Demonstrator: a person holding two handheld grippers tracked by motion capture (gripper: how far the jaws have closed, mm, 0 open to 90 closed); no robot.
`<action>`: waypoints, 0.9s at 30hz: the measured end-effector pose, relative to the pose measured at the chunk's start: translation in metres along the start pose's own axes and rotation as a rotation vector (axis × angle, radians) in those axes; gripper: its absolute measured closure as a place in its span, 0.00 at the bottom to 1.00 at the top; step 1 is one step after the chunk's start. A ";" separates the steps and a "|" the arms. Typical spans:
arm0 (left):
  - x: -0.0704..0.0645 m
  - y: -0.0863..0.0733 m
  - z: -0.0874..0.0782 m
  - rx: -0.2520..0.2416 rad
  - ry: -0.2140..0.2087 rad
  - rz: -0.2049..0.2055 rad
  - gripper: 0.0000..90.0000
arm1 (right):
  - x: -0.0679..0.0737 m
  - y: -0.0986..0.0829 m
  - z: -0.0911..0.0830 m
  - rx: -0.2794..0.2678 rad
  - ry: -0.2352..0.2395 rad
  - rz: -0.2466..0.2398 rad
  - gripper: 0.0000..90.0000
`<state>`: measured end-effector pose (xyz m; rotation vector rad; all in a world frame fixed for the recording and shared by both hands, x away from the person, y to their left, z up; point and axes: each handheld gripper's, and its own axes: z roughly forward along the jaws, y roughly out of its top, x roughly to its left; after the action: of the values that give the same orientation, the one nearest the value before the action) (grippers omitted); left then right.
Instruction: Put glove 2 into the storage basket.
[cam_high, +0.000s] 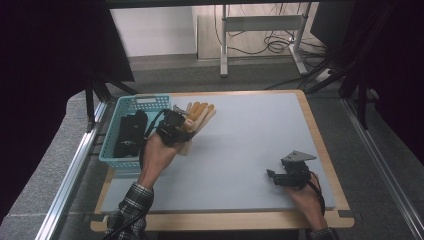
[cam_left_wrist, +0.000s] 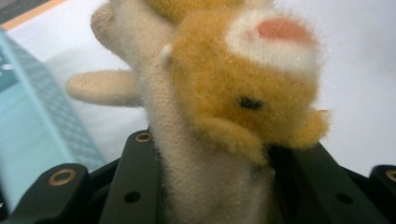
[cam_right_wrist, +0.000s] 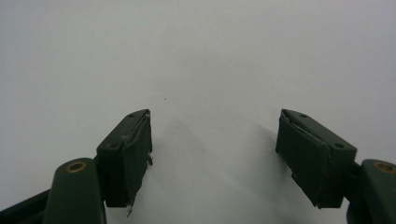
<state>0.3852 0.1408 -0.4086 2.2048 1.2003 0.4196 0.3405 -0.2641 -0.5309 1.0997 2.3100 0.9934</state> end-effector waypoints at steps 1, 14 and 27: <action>0.002 0.000 -0.001 -0.002 0.005 -0.007 0.71 | 0.000 0.000 0.000 0.000 0.000 0.000 0.29; 0.057 -0.005 -0.023 -0.008 0.126 -0.115 0.70 | 0.000 0.000 0.000 0.000 0.000 0.000 0.29; 0.114 -0.030 -0.014 0.068 0.237 -0.255 0.69 | 0.000 0.000 0.000 0.000 -0.001 -0.001 0.29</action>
<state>0.4202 0.2535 -0.4168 2.0631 1.6213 0.5514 0.3405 -0.2641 -0.5310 1.0992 2.3094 0.9925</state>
